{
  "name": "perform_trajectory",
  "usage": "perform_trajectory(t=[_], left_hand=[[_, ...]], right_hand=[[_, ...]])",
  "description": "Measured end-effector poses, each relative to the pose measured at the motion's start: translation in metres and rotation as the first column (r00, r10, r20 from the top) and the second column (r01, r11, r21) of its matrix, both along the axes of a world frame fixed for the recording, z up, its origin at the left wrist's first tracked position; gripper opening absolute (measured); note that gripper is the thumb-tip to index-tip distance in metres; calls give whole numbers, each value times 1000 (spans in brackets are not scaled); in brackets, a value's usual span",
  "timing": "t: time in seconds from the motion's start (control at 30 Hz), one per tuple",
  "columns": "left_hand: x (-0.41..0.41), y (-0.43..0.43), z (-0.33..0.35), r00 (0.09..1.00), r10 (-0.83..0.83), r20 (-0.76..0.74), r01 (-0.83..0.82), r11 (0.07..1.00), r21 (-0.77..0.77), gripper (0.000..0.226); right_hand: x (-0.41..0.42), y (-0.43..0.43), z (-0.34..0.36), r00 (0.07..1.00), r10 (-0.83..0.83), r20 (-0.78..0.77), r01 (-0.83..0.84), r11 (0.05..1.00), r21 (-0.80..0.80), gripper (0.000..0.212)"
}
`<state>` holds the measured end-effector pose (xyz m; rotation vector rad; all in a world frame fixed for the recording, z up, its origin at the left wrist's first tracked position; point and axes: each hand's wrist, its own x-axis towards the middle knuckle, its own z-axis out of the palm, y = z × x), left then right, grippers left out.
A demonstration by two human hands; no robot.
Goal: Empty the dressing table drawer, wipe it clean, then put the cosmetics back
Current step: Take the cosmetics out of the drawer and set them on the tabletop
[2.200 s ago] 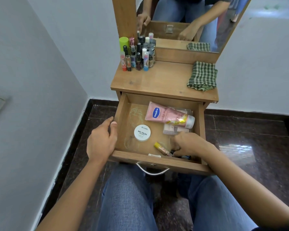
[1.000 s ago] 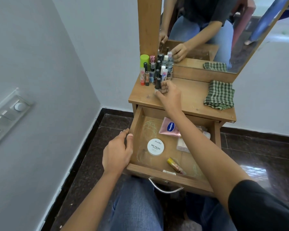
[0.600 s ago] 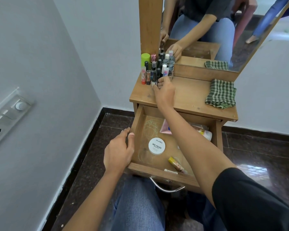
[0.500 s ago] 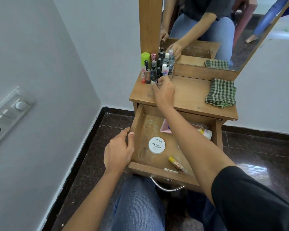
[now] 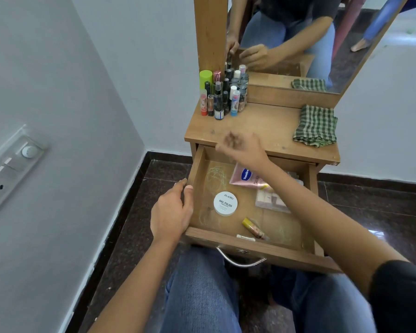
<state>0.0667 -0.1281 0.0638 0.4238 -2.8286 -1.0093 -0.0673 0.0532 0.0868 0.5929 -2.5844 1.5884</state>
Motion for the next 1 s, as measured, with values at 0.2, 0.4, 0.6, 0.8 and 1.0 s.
perform_trajectory(t=[0.2,0.4,0.6,0.8,1.0], left_hand=[[0,0,-1,1000,-3,-8,3,1000,-7,42],[1,1,0,1000,-4,-19,4,1000,-16,42],[1,1,1,1000,-4,-20,4,1000,-18,42],[1,1,3,1000,-3,-10,3,1000,-1,39],[2,1,4,1000,5,11,-5,1000,15,38]], right_hand=[[76,44,-29,919,34,392,-342,559,755,17],[110,42,-48,954,-18,299,-268,397,878,25],[114,38,-57,982,22,189,-186,332,925,31],[89,42,-18,978,-24,209,-82,873,482,17],[27,36,44,969,-229,90,199,943,267,25]])
